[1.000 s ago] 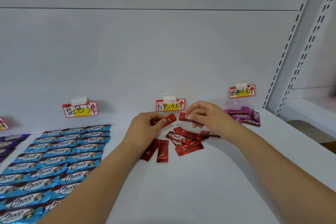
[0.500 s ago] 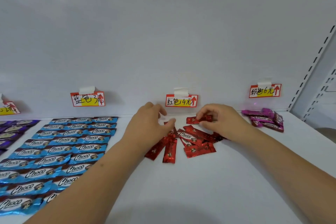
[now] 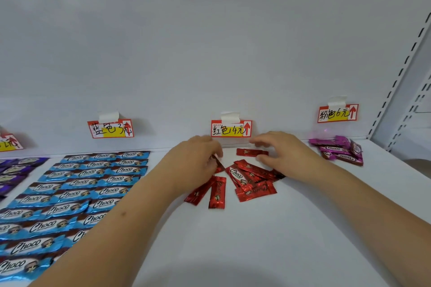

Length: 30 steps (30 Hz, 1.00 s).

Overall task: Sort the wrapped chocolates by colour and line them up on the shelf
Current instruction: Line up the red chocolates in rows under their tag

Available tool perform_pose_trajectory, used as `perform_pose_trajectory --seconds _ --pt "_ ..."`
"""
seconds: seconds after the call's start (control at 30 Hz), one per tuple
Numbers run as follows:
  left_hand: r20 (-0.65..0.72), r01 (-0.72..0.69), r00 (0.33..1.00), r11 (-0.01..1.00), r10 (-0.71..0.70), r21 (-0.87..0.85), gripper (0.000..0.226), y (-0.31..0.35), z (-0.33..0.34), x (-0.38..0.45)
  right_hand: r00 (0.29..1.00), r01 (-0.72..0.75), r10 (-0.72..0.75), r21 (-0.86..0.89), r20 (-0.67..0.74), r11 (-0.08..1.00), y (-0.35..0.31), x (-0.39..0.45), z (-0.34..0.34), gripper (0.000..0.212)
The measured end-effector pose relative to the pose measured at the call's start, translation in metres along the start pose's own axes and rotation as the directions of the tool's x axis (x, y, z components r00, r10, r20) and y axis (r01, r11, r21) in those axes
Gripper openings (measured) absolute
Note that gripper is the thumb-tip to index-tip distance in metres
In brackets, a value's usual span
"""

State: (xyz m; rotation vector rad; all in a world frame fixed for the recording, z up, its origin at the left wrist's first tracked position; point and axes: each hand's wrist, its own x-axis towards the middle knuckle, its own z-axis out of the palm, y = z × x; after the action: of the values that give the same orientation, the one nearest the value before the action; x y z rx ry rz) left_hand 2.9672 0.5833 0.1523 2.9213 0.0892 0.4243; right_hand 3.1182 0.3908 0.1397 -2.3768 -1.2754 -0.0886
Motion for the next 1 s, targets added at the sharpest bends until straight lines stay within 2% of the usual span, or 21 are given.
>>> perform_pose_trajectory --seconds 0.03,0.1,0.27,0.37,0.47,0.57,0.67,0.77,0.83,1.0 --pt "0.065 -0.008 0.998 1.0 0.008 0.006 0.028 -0.003 -0.001 -0.001 1.0 -0.025 0.025 -0.001 0.007 1.0 0.0 0.001 0.001 0.036" --pt "0.099 0.01 0.995 1.0 -0.012 0.012 0.03 -0.01 -0.001 -0.001 0.998 -0.067 0.068 0.043 -0.014 0.997 -0.001 0.003 0.004 0.03" --pt "0.032 0.094 0.995 0.995 -0.094 -0.013 0.027 -0.02 0.004 -0.001 0.991 -0.111 0.121 0.159 -0.056 0.981 -0.007 0.001 0.001 0.029" --pt "-0.026 0.146 0.989 0.989 -0.146 -0.005 0.027 -0.02 0.008 -0.002 0.992 -0.074 0.079 0.047 -0.095 0.996 -0.009 0.001 -0.01 0.027" --pt "-0.059 0.178 0.982 0.984 -0.179 -0.012 0.029 -0.017 0.01 -0.004 0.984 -0.092 0.063 -0.168 -0.166 0.981 -0.006 0.005 -0.016 0.025" --pt "-0.065 0.176 0.982 0.984 -0.177 -0.026 0.03 -0.013 0.01 -0.004 0.995 -0.071 0.053 -0.243 -0.08 0.967 -0.025 0.013 -0.002 0.032" --pt "-0.052 0.17 0.984 0.985 -0.171 -0.03 0.029 -0.01 0.008 -0.005 1.0 0.028 -0.029 -0.095 -0.003 0.995 -0.044 0.014 0.012 0.036" --pt "-0.051 0.147 0.987 0.988 -0.149 -0.039 0.031 -0.011 0.005 -0.005 0.997 0.033 -0.032 0.012 -0.068 0.999 -0.034 0.006 0.003 0.02" --pt "-0.028 0.121 0.992 0.992 -0.121 -0.025 0.033 -0.012 0.003 -0.005 0.997 0.038 -0.037 0.009 -0.073 0.999 -0.022 0.0 -0.006 0.022" --pt "0.019 0.117 0.993 0.993 -0.117 0.009 0.041 -0.016 0.002 -0.004 0.988 0.133 -0.128 -0.053 0.09 0.99 -0.012 -0.003 -0.005 0.037"
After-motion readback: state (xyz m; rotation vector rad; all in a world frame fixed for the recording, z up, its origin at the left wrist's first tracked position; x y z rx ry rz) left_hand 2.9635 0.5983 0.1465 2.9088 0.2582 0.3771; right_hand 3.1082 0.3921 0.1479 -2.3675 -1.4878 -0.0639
